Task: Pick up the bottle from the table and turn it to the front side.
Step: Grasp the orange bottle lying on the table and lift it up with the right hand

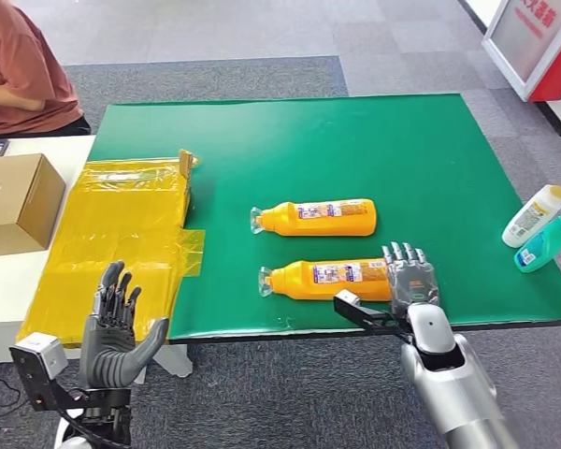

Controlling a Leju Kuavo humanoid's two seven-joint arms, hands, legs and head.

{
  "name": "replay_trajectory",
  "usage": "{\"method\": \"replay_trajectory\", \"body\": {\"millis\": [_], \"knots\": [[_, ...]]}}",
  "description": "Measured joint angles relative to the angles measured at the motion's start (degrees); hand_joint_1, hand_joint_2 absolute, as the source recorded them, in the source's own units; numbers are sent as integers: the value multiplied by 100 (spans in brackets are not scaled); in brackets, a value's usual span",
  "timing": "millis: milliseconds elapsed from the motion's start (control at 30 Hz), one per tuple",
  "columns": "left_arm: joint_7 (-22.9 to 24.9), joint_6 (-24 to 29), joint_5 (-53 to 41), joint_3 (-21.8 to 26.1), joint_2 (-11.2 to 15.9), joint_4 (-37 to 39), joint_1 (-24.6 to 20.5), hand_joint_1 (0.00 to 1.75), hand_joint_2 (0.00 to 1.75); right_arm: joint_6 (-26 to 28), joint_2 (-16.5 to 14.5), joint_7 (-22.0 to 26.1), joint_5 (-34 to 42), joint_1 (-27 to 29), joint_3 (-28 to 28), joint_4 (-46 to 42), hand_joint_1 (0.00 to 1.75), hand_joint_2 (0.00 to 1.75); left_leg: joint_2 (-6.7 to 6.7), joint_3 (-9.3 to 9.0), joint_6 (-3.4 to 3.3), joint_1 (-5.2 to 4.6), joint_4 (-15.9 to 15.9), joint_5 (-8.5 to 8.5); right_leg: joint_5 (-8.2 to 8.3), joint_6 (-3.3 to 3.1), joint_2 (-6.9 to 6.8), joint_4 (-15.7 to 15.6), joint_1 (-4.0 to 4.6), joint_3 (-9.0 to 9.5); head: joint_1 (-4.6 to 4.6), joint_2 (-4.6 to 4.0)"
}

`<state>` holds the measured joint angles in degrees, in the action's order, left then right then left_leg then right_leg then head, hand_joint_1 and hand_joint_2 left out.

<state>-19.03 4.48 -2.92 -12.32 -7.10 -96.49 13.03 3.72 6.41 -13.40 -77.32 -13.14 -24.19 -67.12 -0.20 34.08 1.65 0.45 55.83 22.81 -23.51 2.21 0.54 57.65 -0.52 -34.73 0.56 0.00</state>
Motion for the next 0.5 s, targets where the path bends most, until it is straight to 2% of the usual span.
{"method": "replay_trajectory", "body": {"millis": [500], "knots": [[10,0,49,-1,-2,26,-1,0,175,-83,24,0,-1,-341,-152,358,0,175,0,3,0,0,0,-7,5,0,0,0,0,-4,-1,0]]}}
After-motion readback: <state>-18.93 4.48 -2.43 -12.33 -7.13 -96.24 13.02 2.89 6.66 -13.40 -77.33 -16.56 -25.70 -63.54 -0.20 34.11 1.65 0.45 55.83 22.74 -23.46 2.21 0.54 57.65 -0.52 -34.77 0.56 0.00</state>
